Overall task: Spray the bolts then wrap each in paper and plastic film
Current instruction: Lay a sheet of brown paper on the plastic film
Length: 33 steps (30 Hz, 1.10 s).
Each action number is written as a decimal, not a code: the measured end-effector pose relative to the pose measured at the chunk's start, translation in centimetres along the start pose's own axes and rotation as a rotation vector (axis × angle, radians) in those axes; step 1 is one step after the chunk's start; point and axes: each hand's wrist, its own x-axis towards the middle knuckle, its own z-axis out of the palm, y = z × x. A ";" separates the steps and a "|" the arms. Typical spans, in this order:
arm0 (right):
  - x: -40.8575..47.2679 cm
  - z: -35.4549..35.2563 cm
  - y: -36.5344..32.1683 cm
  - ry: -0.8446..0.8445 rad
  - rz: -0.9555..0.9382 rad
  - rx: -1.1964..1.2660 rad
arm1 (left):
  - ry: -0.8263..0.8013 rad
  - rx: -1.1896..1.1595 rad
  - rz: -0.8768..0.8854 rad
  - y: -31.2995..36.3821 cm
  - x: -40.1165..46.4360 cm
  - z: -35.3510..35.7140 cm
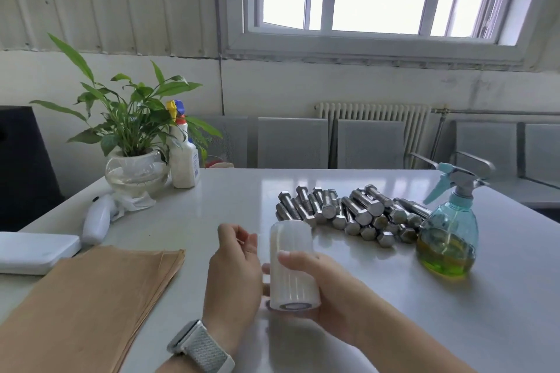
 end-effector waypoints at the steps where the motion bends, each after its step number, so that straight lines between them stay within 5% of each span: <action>1: 0.0 -0.1 0.0 0.082 -0.033 -0.019 | 0.011 -0.028 -0.010 -0.2 0.4 -0.2; 5: -0.7 -0.8 -0.4 0.300 -0.082 -0.003 | -0.061 -0.302 -0.192 -0.7 1.3 -0.9; 9: -1.8 -1.5 -1.0 0.196 0.023 0.189 | -0.210 -0.572 -0.403 -0.4 1.8 -1.5; 16: -3.5 -2.9 -2.1 0.101 0.048 0.067 | -0.335 -0.394 -0.363 -0.3 2.1 -3.2; 25: -4.6 -4.7 -1.6 0.121 0.045 0.178 | -0.324 -0.641 -0.437 0.8 2.4 -4.9; 33: -6.0 -5.7 -1.9 0.040 0.060 0.166 | -0.305 -0.514 -0.386 0.4 2.1 -6.3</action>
